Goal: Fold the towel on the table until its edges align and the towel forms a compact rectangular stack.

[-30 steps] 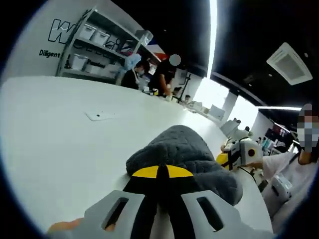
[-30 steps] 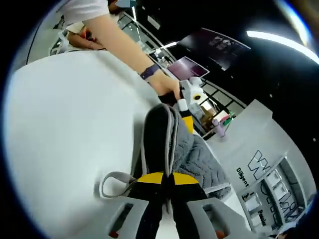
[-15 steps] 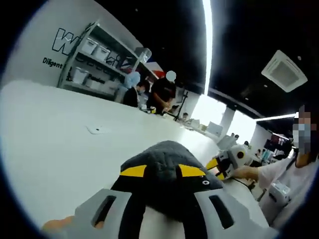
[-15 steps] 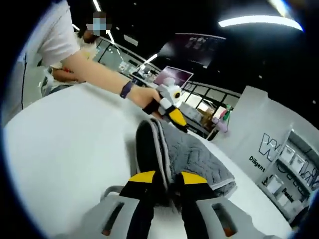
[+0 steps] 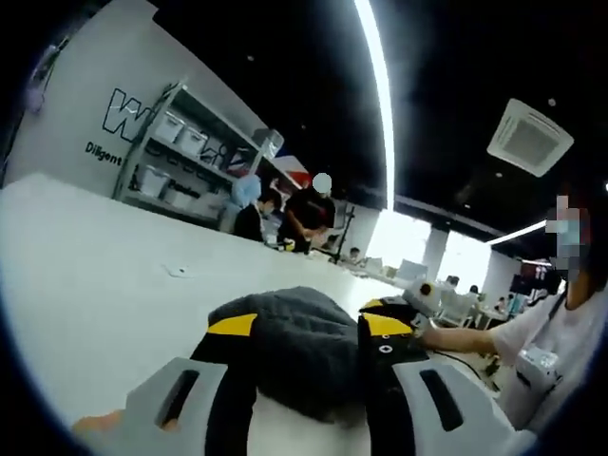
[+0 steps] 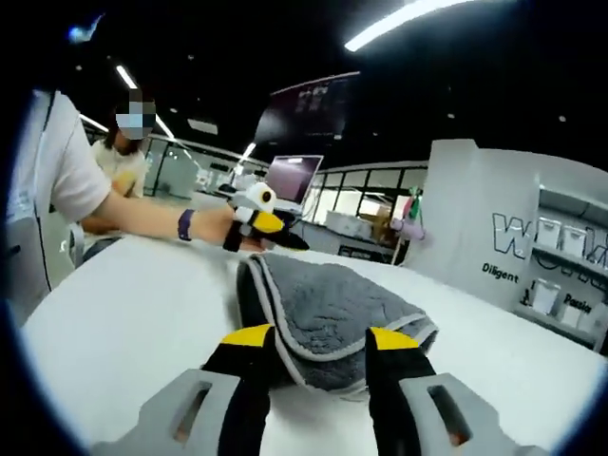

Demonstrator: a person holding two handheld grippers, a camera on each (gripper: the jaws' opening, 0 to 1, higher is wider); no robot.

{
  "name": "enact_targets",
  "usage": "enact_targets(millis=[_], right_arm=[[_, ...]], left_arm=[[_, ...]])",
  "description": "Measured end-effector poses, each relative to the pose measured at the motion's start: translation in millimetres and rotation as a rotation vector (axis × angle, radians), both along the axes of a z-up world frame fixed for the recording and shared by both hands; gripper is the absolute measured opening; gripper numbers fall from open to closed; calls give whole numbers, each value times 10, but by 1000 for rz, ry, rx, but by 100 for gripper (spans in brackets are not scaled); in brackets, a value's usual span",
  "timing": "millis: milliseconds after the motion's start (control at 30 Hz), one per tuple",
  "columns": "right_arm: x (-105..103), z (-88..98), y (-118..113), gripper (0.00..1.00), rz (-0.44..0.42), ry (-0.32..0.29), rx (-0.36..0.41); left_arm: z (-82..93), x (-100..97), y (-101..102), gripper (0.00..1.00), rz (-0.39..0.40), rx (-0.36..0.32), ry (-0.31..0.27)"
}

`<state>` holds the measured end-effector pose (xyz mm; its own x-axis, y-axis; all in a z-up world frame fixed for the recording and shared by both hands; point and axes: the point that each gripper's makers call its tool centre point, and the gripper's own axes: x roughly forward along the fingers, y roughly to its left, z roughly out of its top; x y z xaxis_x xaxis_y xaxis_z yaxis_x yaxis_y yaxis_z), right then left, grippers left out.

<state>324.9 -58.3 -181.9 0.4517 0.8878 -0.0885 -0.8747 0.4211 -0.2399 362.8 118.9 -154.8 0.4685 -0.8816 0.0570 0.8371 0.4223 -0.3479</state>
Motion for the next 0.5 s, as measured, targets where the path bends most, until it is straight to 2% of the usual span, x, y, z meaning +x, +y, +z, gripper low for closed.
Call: enact_targets(millis=[200, 367, 500], right_arm=[[53, 55, -138, 51, -9, 24, 16], [125, 105, -299, 55, -34, 38, 36], [191, 110, -391, 64, -39, 71, 54]], left_arm=[[25, -201, -66, 57, -26, 63, -57], [-63, -338, -102, 66, -28, 108, -68], [-154, -358, -109, 72, -19, 147, -59]])
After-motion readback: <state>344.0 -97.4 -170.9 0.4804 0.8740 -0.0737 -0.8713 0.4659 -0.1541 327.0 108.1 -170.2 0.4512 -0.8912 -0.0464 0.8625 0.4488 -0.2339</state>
